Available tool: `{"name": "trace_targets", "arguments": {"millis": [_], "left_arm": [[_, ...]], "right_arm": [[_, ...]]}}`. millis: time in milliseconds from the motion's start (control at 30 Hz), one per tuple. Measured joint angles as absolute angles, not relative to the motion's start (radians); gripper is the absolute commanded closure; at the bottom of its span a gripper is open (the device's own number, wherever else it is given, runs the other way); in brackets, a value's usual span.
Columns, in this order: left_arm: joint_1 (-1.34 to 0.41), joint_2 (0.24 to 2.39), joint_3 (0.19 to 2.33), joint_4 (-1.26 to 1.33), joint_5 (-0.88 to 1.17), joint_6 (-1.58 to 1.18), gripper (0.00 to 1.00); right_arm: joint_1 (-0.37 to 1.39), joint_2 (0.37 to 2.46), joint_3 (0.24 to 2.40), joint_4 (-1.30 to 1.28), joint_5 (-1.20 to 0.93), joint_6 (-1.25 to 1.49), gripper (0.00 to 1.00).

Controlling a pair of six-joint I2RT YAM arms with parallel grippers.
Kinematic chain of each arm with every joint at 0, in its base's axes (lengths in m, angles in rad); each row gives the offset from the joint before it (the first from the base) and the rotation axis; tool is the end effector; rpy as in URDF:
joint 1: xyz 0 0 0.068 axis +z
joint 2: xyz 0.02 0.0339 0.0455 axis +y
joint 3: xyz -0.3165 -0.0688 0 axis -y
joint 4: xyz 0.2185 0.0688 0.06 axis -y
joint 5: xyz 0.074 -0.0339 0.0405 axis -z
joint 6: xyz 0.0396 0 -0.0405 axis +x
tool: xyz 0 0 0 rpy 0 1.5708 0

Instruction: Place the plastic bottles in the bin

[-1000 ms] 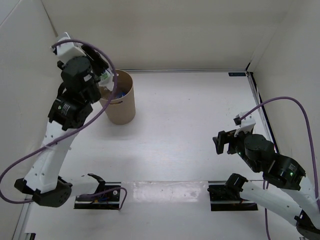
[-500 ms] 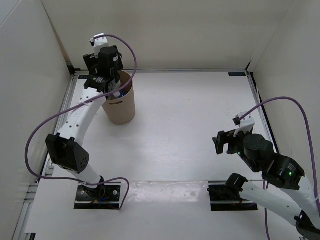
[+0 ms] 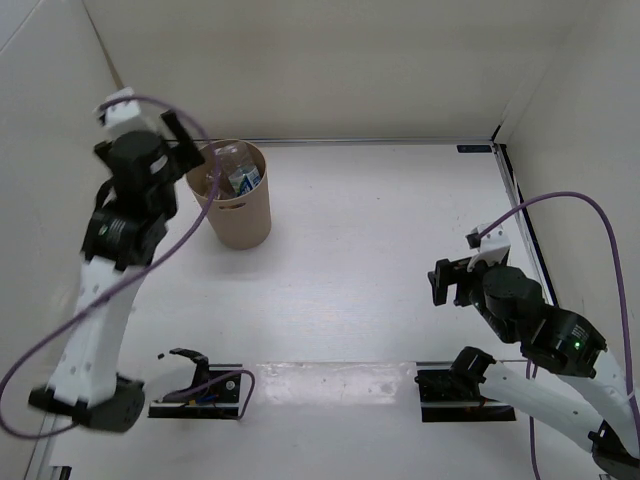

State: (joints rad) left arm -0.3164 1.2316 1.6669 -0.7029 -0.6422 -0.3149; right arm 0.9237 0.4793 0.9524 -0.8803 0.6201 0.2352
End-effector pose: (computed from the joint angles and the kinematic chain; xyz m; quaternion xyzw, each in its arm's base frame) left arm 0.1874 -0.0364 0.5306 -0.1908 0.7546 0.0599 0.6249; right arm 0.0207 -0.0108 0.3704 -0.1107 0.8055 0.0733 0.5775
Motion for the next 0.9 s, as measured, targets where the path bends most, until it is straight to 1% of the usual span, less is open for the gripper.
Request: {"name": "trace_targets", "arguments": {"millis": [133, 200, 267, 433, 500, 567, 700, 800, 900], "left_arm": [[-0.316, 0.932, 1.504, -0.772, -0.616, -0.346, 0.01], [-0.316, 0.809, 1.391, -0.784, -0.599, -0.363, 0.01], [-0.316, 0.729, 1.255, -0.810, -0.586, -0.365, 0.01], [-0.332, 0.703, 0.958, -0.892, -0.552, -0.360, 0.01], [-0.347, 0.683, 0.881, -0.919, -0.539, -0.358, 0.01], [-0.364, 0.645, 0.848, -0.922, -0.529, -0.351, 0.01], [-0.379, 0.559, 0.829, -0.845, -0.511, -0.310, 0.01], [-0.380, 0.570, 0.829, -0.804, -0.504, -0.287, 0.01], [-0.380, 0.629, 0.828, -0.777, -0.460, -0.251, 0.01]], "right_arm": [[0.925, 0.487, 0.957, -0.894, 0.624, 0.240, 0.10], [0.933, 0.496, 0.960, -0.899, 0.606, 0.236, 0.10], [0.939, 0.505, 0.965, -0.915, 0.590, 0.234, 0.10], [0.944, 0.504, 0.966, -0.921, 0.571, 0.226, 0.10], [0.930, 0.504, 0.967, -0.921, 0.564, 0.223, 0.10], [0.903, 0.503, 0.967, -0.922, 0.562, 0.223, 0.10], [0.810, 0.458, 0.967, -0.923, 0.574, 0.225, 0.10], [0.749, 0.398, 0.967, -0.915, 0.573, 0.224, 0.10], [0.692, 0.388, 0.967, -0.911, 0.564, 0.224, 0.10]]}}
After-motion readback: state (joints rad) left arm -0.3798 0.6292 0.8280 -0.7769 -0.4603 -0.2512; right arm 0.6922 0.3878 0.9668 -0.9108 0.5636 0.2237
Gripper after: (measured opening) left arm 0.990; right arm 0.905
